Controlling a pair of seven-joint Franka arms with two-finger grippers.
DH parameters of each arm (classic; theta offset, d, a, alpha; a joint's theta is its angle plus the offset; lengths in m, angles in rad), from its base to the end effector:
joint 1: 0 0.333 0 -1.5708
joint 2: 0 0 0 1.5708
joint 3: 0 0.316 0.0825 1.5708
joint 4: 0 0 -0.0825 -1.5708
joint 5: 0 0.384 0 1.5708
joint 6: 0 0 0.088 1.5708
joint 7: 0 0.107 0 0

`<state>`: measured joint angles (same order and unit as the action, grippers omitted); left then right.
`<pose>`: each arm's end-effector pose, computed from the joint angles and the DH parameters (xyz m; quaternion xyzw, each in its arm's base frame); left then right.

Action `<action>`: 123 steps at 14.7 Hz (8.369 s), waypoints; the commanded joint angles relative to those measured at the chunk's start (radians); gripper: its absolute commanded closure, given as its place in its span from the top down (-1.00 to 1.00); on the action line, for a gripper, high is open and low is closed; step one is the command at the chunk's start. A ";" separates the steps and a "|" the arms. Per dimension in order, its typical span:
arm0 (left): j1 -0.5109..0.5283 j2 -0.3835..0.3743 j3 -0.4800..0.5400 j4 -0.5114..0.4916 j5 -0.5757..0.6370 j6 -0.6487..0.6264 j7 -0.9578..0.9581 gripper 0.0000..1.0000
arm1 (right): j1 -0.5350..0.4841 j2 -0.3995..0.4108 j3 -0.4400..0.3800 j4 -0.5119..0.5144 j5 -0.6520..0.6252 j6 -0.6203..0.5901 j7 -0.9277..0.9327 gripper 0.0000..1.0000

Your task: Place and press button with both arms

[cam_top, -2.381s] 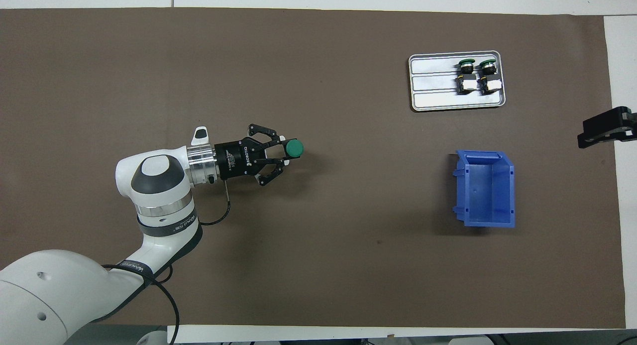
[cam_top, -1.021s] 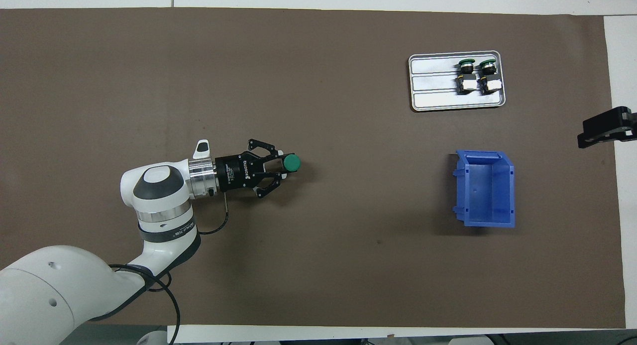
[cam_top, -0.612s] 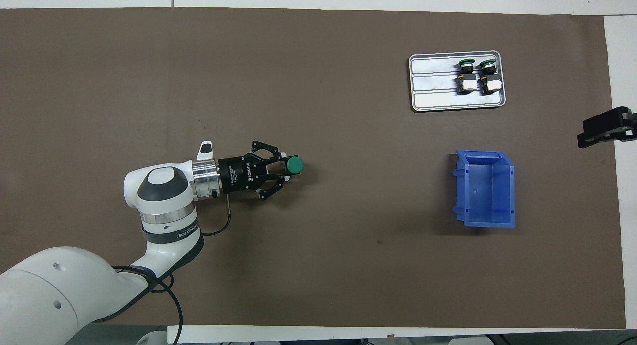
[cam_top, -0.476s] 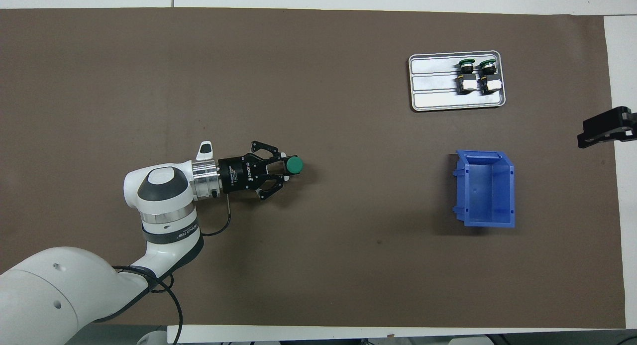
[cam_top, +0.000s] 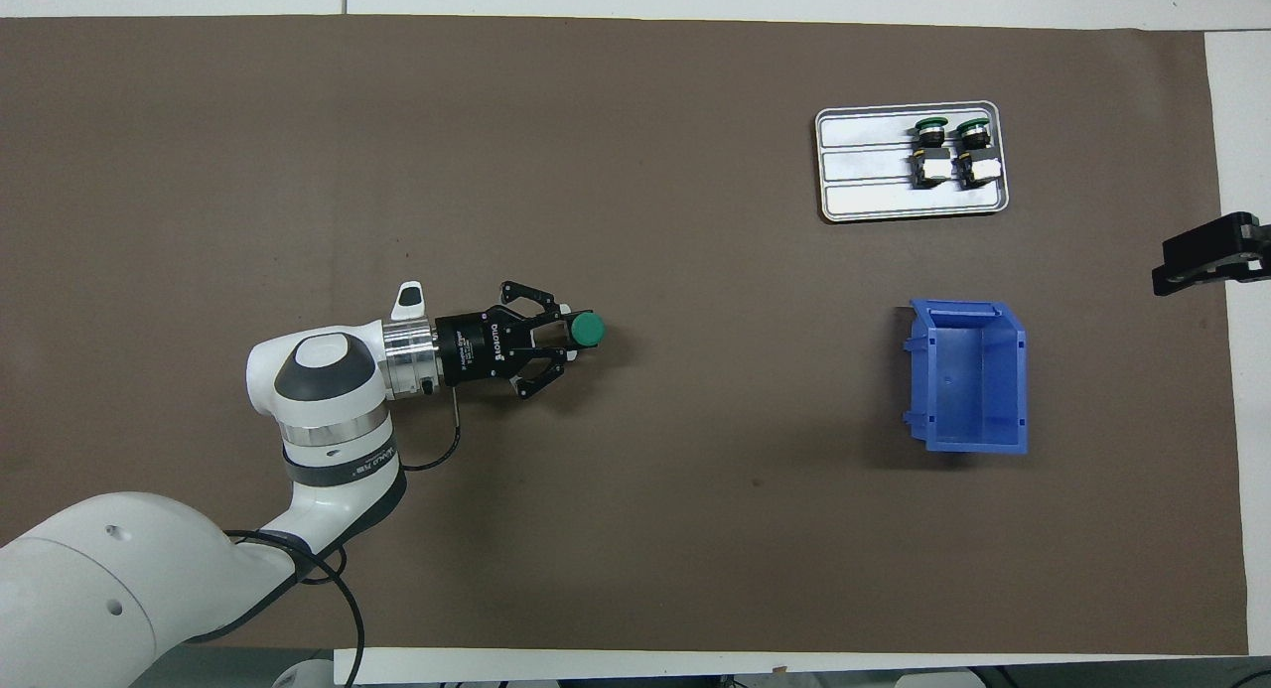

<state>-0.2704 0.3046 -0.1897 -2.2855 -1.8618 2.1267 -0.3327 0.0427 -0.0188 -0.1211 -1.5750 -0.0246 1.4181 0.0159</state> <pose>0.4512 -0.2730 0.2261 0.5977 0.5284 -0.3631 0.4814 0.5299 -0.0452 0.6205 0.9964 -0.0480 -0.0694 0.0090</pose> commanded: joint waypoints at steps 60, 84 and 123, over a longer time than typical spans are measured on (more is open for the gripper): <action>0.066 -0.183 0.007 0.365 1.759 -0.073 -0.388 0.84 | -0.006 -0.024 0.003 -0.028 0.005 0.008 -0.017 0.98; -0.250 0.054 0.012 0.613 1.828 -0.145 -0.523 -1.00 | -0.006 -0.024 0.003 -0.028 0.005 0.008 -0.017 0.98; 0.112 -0.156 0.018 0.623 1.830 -0.338 -0.114 0.48 | -0.006 -0.024 0.003 -0.028 0.005 0.008 -0.017 0.98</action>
<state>-0.2120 0.1824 -0.1679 -1.6536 -0.0485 1.8145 -0.5249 0.0427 -0.0190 -0.1211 -1.5757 -0.0245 1.4181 0.0159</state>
